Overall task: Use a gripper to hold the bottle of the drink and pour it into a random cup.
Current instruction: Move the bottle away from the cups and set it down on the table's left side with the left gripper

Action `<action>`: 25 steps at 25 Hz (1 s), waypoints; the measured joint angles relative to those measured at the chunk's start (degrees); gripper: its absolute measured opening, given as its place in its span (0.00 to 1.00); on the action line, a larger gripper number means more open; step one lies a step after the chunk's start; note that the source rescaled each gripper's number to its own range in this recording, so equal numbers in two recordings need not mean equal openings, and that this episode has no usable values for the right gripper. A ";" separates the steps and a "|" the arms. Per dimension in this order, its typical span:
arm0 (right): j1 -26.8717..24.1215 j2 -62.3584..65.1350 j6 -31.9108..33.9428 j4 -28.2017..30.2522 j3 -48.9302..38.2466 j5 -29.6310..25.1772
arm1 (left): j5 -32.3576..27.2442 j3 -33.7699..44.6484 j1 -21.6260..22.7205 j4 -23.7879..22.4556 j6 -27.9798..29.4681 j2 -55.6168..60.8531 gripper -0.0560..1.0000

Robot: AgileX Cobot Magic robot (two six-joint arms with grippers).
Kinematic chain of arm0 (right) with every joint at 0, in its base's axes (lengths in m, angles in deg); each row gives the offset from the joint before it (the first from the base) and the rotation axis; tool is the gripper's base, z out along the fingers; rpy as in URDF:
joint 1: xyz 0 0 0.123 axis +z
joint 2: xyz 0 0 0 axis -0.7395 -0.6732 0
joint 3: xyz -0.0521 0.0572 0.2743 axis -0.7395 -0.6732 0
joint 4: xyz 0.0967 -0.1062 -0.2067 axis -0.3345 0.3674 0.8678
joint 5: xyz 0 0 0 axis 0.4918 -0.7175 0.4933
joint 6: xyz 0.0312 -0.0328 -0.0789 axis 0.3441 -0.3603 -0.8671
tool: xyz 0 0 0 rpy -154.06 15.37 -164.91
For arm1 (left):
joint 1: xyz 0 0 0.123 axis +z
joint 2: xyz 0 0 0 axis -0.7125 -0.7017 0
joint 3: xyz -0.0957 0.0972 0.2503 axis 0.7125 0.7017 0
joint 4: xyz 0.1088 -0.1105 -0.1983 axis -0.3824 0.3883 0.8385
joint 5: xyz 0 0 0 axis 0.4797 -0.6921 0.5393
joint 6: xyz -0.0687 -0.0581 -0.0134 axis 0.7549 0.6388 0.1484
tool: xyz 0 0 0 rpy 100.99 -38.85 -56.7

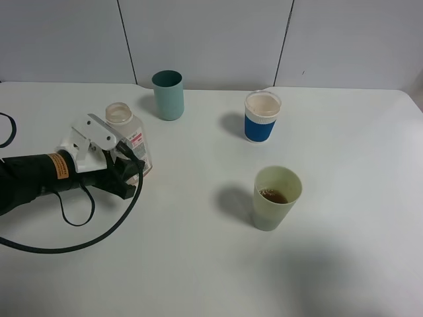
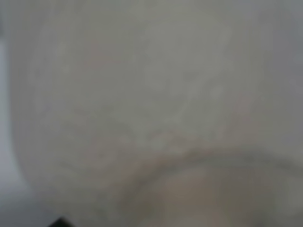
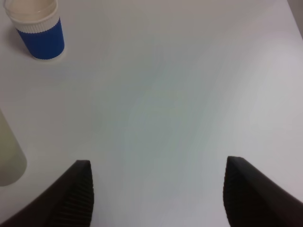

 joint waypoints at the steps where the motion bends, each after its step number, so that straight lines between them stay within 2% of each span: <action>1: 0.00 0.00 0.00 0.00 0.00 0.00 | 0.15 0.00 0.00 -0.03 -0.64 -0.50 0.06; 11: 0.00 0.00 0.00 0.00 0.00 0.00 | 3.80 0.00 0.00 -0.23 -1.92 -3.65 0.06; 25: 0.00 0.00 0.00 0.00 0.00 0.00 | 4.07 0.00 0.00 -0.41 -1.92 -5.10 0.05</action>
